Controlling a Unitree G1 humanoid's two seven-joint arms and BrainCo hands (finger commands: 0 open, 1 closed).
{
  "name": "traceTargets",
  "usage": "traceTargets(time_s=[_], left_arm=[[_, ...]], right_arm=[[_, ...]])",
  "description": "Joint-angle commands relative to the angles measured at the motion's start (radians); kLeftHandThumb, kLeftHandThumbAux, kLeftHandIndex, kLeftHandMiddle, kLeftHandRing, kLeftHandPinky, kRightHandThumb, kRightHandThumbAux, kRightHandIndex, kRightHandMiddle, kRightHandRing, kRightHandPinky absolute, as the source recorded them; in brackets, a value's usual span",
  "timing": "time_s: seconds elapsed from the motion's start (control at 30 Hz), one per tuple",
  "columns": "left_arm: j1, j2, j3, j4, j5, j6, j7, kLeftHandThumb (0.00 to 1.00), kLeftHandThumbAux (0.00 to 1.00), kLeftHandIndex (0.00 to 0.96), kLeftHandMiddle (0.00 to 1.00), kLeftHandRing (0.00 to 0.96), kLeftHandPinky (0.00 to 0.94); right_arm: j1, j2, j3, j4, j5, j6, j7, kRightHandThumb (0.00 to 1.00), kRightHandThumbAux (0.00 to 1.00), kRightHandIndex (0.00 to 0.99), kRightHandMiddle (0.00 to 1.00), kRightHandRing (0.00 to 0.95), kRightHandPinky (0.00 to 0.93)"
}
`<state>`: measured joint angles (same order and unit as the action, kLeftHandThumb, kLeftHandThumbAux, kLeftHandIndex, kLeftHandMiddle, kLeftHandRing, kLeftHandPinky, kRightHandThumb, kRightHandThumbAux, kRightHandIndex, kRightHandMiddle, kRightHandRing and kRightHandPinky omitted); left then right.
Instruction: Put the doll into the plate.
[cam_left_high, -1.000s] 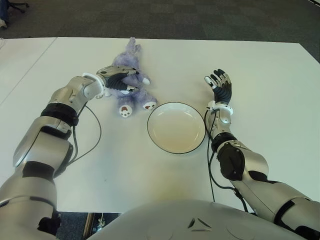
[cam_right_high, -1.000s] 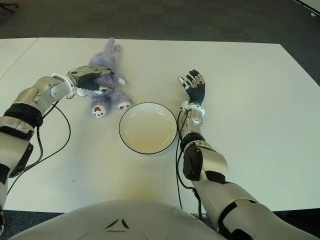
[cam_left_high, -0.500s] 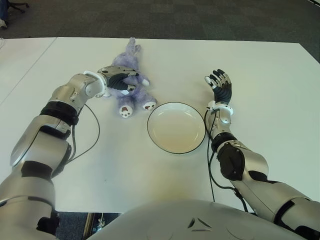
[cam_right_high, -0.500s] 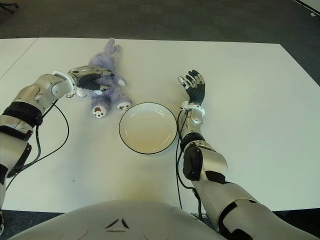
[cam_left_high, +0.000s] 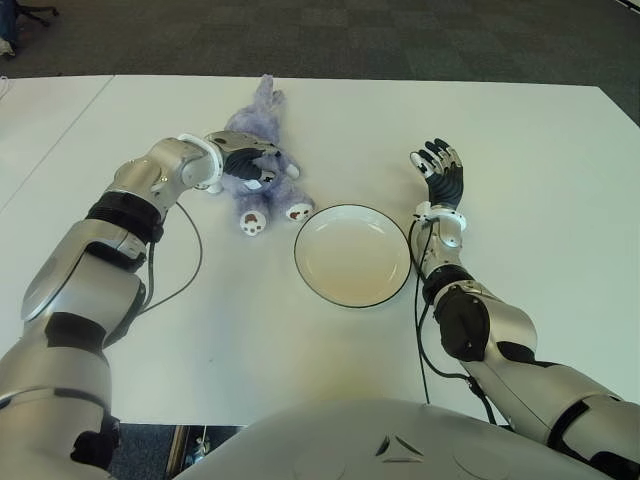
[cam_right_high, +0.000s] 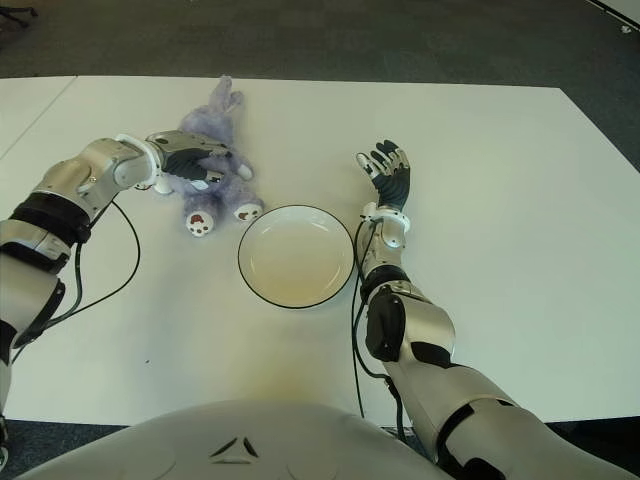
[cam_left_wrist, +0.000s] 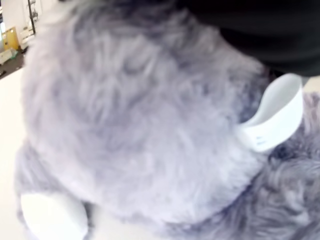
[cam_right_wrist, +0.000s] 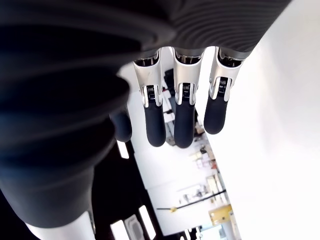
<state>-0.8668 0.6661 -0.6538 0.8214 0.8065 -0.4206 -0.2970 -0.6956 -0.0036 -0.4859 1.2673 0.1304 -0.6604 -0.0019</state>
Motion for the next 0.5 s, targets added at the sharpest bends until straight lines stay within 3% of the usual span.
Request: traceTargets(time_s=[0.03,0.17,0.27,0.4,0.5], left_arm=[[0.131,-0.066,-0.169,0.049,0.194,0.042,0.07,0.493,0.16,0.0,0.0,0.0,0.0],[0.121,-0.114,-0.218,0.097,0.27,0.096,0.217,0.502,0.163,0.0,0.0,0.0,0.0],[0.118,-0.123,-0.227,0.112,0.28,0.099,0.264,0.508,0.166,0.0,0.0,0.0,0.0],[0.107,-0.137,-0.233,0.134,0.271,0.077,0.276,0.509,0.171,0.0,0.0,0.0,0.0],[0.09,-0.147,-0.234,0.13,0.248,0.053,0.223,0.497,0.175,0.0,0.0,0.0,0.0]], right_arm=[[0.148,0.017,-0.016,0.083,0.036,0.231,-0.014,0.051,0.864,0.246,0.274,0.261,0.246],[0.148,0.015,-0.014,0.082,0.034,0.23,-0.016,0.046,0.865,0.243,0.271,0.258,0.243],[0.15,0.015,-0.014,0.082,0.035,0.229,-0.016,0.04,0.866,0.241,0.271,0.257,0.236],[0.152,0.015,-0.016,0.081,0.037,0.225,-0.012,0.034,0.866,0.24,0.27,0.256,0.231],[0.153,0.014,-0.016,0.081,0.038,0.225,-0.01,0.034,0.865,0.241,0.27,0.256,0.23]])
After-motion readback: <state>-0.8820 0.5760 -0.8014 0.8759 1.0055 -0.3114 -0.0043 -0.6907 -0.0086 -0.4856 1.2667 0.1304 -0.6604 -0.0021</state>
